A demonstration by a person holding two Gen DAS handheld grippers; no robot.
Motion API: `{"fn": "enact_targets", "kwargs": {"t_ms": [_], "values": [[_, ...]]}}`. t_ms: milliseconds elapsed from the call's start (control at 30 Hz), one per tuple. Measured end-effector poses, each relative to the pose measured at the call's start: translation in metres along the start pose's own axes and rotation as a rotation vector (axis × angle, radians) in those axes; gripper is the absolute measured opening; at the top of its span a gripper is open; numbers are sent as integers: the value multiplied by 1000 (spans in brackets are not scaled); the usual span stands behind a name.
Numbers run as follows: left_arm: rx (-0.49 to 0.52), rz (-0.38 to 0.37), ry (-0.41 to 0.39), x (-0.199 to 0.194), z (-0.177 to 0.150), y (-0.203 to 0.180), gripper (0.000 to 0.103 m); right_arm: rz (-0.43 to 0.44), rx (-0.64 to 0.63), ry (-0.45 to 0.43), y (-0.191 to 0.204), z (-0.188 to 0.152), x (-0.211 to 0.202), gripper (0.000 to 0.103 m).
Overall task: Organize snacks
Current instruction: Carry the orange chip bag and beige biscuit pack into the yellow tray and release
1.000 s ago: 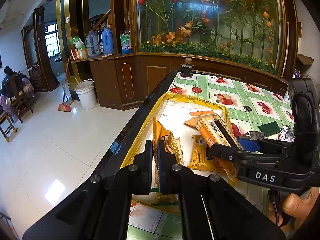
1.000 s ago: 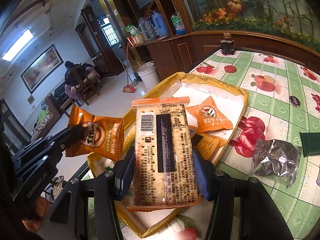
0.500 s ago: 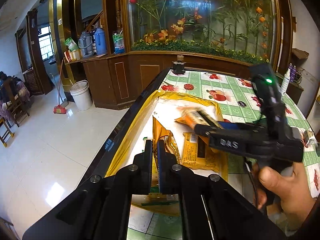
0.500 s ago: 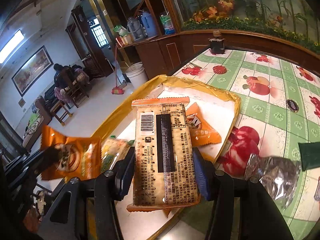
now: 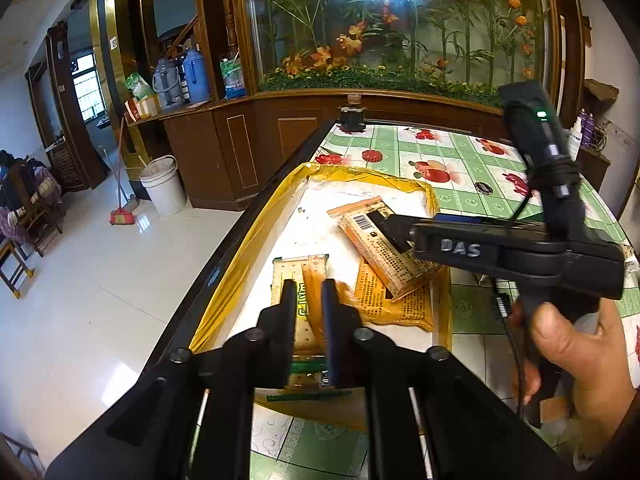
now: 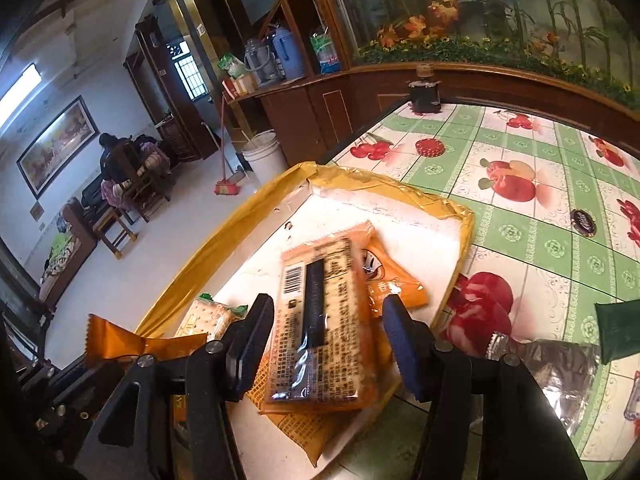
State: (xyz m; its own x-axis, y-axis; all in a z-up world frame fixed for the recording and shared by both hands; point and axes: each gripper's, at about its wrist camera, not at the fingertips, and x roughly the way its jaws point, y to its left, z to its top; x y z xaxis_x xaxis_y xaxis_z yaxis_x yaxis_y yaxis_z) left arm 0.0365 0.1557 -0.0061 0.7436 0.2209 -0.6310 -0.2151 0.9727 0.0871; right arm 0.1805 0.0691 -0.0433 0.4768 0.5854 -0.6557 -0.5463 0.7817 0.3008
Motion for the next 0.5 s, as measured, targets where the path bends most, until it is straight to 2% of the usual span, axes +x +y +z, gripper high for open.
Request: {"fn": "enact_targets", "kwargs": {"t_ms": [33, 67, 100, 267, 500], "values": [[-1, 2, -5, -3, 0, -1, 32, 6, 13, -9, -3, -2, -5, 59], [-4, 6, -16, -6, -1, -1, 54, 8, 22, -16, -5, -3, -10, 60], [-7, 12, -28, -9, -2, 0, 70, 8, 32, -25, -7, -5, -16, 60], [11, 14, -83, -27, 0, -7, 72, -2, 75, -69, -21, -16, -48, 64], [27, 5, -109, -41, 0, -14, 72, -35, 119, -94, -43, -37, -84, 65]]}}
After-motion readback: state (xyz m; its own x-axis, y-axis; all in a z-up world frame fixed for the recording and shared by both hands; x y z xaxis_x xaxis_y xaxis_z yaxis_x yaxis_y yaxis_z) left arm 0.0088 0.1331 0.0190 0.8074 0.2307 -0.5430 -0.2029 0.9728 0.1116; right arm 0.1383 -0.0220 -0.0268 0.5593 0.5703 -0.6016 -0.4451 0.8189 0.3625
